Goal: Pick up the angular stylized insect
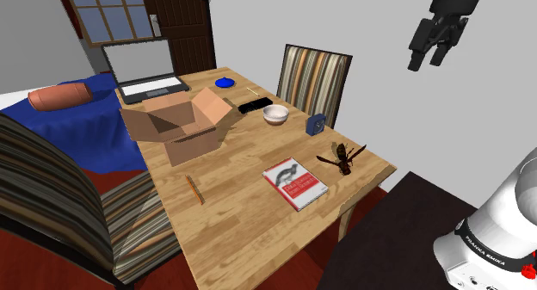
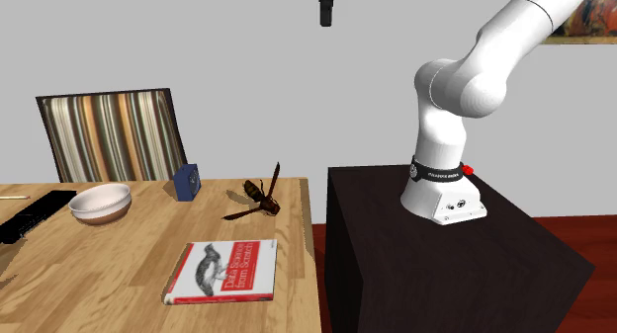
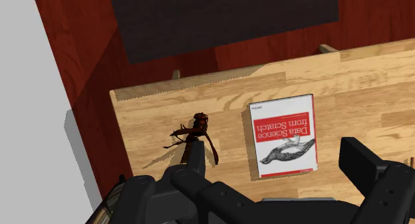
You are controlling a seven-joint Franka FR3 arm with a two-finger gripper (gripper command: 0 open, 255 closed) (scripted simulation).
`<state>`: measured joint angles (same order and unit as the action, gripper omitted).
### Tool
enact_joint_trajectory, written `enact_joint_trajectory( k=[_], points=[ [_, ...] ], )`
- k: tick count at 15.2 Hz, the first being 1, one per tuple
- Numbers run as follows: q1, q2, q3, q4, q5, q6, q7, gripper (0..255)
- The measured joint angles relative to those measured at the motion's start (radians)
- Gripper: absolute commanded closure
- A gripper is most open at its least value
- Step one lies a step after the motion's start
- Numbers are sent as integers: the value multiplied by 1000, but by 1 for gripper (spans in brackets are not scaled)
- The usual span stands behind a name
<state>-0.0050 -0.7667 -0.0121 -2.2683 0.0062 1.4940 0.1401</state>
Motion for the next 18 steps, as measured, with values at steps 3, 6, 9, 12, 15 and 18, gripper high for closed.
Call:
enact_joint_trajectory(
  k=[3,6,9,12,15,18],
  points=[
    [-2,-16,-23,-49,-3,44,-26,0],
    [-8,-34,-81,-145,-13,148,-89,0],
    [-12,-25,-139,-232,-16,268,-153,0],
    [-13,-3,-202,-300,-16,382,-222,0],
    [-15,33,-277,-366,-16,505,-307,0],
    [-2,93,-353,-419,0,634,-394,0]
  ],
)
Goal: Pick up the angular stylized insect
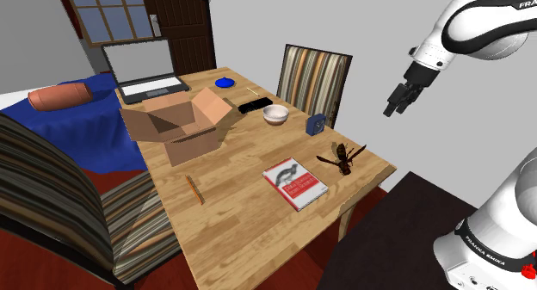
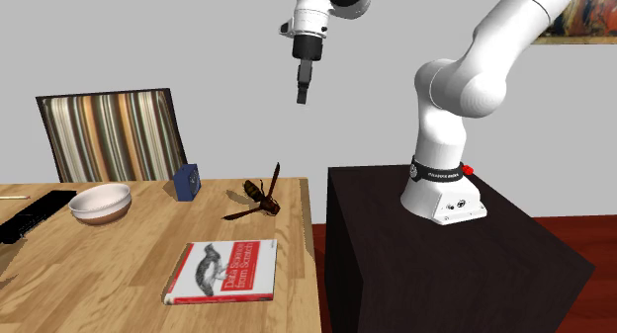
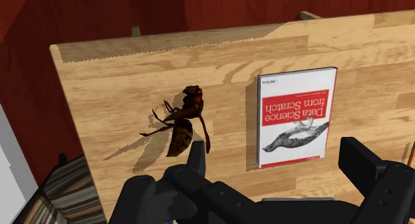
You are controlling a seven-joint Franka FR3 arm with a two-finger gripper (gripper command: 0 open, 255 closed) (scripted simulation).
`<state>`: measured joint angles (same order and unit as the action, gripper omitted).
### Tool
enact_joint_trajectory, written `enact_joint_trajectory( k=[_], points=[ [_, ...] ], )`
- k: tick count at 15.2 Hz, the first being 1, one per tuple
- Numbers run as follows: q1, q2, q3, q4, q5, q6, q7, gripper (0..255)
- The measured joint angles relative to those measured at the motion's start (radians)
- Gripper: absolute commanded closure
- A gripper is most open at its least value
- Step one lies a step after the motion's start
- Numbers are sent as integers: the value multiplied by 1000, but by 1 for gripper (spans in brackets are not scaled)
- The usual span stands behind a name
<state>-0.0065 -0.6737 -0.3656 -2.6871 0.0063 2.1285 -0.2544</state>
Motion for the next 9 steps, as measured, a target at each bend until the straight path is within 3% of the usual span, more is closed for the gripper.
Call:
enact_joint_trajectory(
  k=[5,9],
  points=[
    [76,174,-164,-10,86,202,-197,0],
    [213,345,-333,12,260,340,-422,0]
  ],
)
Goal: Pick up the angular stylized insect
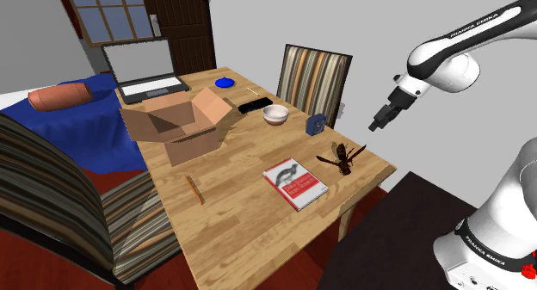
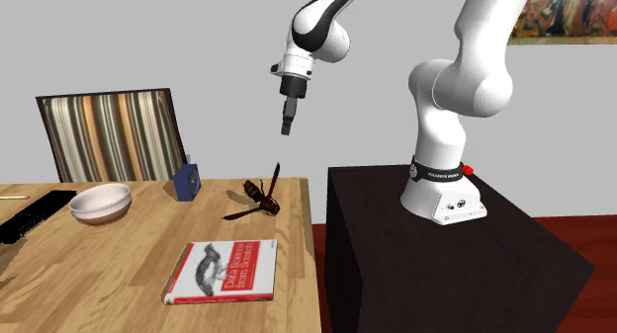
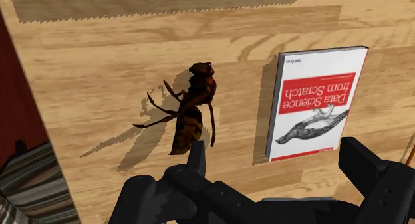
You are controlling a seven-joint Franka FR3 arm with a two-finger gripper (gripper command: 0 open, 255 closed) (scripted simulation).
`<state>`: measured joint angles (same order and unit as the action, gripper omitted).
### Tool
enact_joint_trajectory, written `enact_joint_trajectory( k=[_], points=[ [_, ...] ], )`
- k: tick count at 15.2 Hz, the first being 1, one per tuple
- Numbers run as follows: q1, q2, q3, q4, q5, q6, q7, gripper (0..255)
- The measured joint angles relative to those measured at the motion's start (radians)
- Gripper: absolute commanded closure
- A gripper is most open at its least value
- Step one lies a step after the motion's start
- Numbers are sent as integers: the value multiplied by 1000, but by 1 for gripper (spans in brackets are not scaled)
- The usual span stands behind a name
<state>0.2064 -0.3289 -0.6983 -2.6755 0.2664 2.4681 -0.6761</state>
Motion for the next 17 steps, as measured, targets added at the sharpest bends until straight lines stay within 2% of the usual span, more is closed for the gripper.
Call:
enact_joint_trajectory(
  k=[2,4,5,6,8,9,11,14,17],
  points=[
    [99,103,-92,42,147,28,-143,0],
    [194,238,-180,90,357,27,-339,0],
    [222,317,-202,121,473,5,-439,0],
    [227,398,-206,154,589,-26,-536,0],
    [190,531,-173,214,766,-91,-685,0],
    [152,607,-144,256,846,-131,-754,0],
    [91,718,-85,315,965,-185,-851,0],
    [4,859,-13,419,1076,-260,-940,0],
    [-31,922,19,456,1126,-280,-982,0]
  ],
)
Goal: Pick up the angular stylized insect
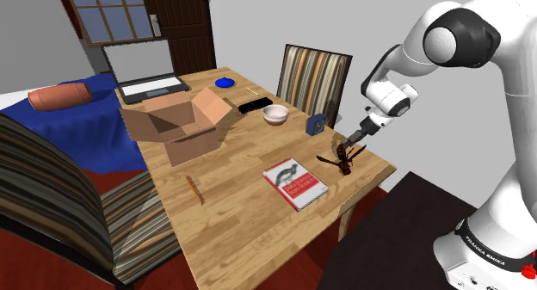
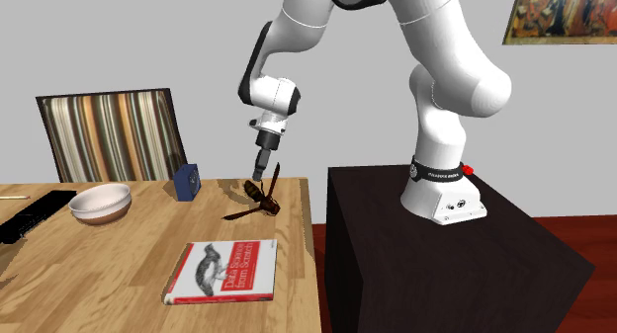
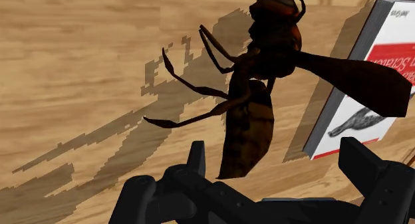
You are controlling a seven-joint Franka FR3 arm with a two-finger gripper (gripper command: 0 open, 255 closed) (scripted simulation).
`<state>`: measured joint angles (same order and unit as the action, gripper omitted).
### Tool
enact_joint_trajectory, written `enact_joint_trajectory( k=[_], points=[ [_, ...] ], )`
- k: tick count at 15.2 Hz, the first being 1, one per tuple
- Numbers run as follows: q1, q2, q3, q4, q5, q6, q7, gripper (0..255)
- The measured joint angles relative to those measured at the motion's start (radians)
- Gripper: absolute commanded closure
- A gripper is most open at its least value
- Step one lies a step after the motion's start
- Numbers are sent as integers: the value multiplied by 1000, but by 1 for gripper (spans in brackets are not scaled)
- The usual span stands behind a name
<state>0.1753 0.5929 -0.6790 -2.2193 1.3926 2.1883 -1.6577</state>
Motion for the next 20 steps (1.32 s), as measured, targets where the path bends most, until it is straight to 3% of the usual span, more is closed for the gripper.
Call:
enact_joint_trajectory(
  k=[5,6,16,20],
  points=[
    [-27,67,38,26,61,-1,-47,0],
    [-30,74,40,31,64,-2,-50,255],
    [-34,78,43,42,70,-7,-53,255],
    [-14,36,19,15,34,-2,-26,255]
  ],
)
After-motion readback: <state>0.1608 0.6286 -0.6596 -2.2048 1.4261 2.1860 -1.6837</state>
